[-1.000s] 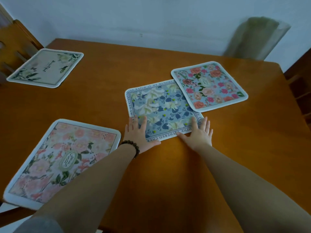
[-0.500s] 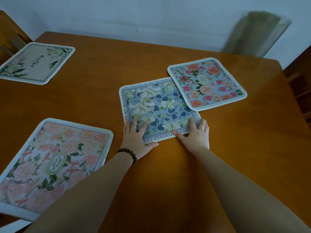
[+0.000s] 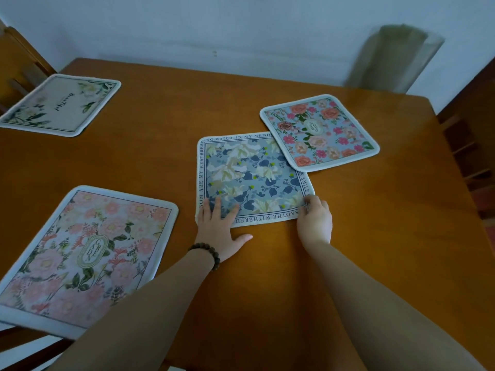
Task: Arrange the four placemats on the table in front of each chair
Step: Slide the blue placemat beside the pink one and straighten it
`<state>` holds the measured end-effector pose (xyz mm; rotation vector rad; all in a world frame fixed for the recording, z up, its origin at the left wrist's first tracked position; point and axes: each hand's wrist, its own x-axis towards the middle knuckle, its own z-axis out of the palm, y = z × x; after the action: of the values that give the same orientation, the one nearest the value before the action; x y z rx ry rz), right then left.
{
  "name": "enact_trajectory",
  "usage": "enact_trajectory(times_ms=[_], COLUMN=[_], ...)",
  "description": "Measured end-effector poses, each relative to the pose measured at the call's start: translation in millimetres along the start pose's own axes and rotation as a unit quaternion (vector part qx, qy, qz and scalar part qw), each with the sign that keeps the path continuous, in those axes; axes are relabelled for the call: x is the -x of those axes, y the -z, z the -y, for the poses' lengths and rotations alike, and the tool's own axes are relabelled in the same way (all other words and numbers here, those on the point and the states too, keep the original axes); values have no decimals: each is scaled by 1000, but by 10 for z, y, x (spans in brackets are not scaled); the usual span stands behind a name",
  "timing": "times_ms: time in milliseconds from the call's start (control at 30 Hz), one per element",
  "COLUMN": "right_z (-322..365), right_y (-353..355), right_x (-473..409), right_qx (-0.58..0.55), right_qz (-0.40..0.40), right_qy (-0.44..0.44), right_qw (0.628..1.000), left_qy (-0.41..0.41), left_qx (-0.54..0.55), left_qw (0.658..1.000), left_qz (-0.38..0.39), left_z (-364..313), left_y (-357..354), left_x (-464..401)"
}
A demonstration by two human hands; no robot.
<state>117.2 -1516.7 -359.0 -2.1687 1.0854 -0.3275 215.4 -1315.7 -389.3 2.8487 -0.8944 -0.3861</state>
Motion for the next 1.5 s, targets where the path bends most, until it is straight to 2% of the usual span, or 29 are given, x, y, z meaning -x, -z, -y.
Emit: enact_trajectory(times_ms=[200,400,600,767,900,1133,1333,1500], right_z=[-76,-251,-278,-357,-443,-619,-539,-415], right_y=[61,116,119,77,206,431,536,518], right_x=[175,625,1388,1911,1908,1293,337,-212], right_qx=[-111,-170,-245,-279,-242,-84,62,193], right_qz=[-15,-14,10,52,66,72,127,200], right_qy=[-59,-97,-157,-188,-138,35,105,119], right_qw=[992,980,957,940,958,993,984,953], left_qy=[-14,-55,-88,-108,-70,46,74,83], left_qx=[-21,-3,7,14,7,30,68,36], left_qw=[1000,998,994,991,993,997,995,995], left_qz=[6,25,58,84,90,48,22,33], left_z=[-113,-354,-524,-384,-287,-407,-605,-653], left_y=[-44,-50,-105,-99,-72,-111,-238,-286], left_x=[117,372,776,1092,1252,1395,1397,1400])
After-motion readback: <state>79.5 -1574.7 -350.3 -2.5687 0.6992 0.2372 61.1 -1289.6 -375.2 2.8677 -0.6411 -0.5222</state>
